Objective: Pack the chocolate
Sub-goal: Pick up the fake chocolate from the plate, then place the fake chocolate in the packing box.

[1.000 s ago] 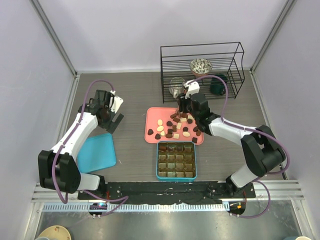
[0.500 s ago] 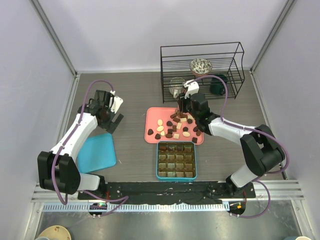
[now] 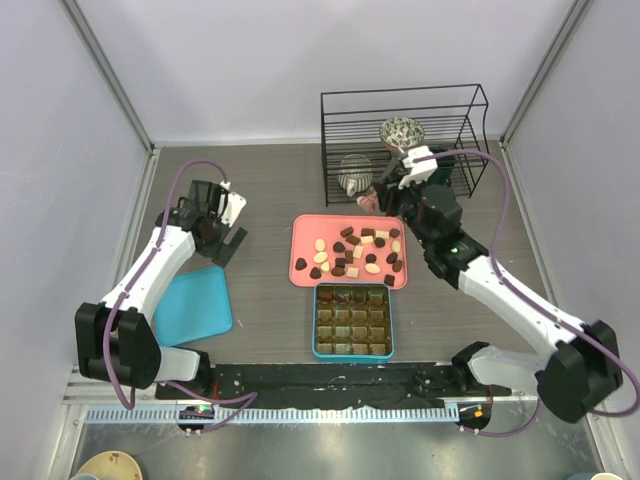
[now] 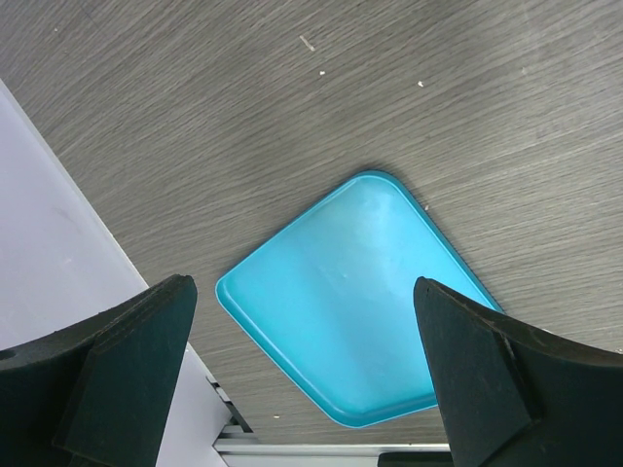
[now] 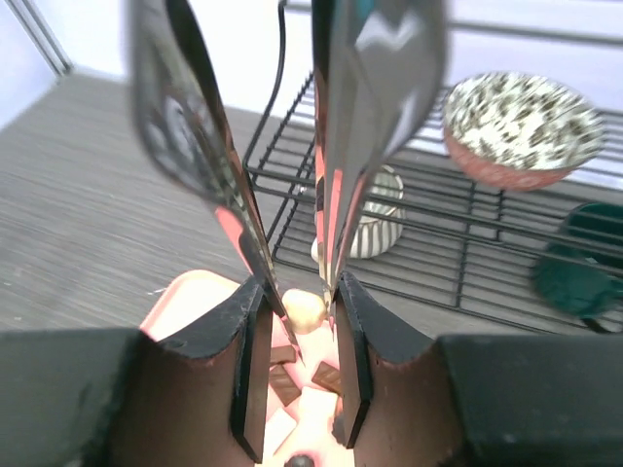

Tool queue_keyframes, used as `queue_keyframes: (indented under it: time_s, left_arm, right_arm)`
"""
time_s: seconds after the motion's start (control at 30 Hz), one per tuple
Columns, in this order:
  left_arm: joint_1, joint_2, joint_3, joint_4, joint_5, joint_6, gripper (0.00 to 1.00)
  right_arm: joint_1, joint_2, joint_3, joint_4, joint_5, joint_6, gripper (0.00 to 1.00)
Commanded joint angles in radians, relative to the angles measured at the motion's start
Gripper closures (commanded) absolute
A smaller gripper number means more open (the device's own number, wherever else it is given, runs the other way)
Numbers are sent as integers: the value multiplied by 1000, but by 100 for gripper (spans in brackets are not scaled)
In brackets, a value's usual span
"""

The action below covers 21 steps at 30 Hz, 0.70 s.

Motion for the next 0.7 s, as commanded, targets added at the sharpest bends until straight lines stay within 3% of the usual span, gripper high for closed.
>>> queue_keyframes:
  time_s: [0.0, 0.27, 0.5, 0.67]
  left_arm:
    - [0, -23, 13, 22, -3, 11, 0]
    - [0, -16, 17, 18, -2, 2, 0]
    - [-1, -16, 22, 11, 5, -7, 0]
    - [0, -16, 31, 9, 8, -13, 0]
  right_arm:
    - [9, -137, 35, -194, -10, 38, 69]
    - [106, -390, -34, -477, 33, 201, 70]
    - [276, -436, -2, -754, 182, 285, 70]
    - [311, -436, 4, -818, 190, 333, 70]
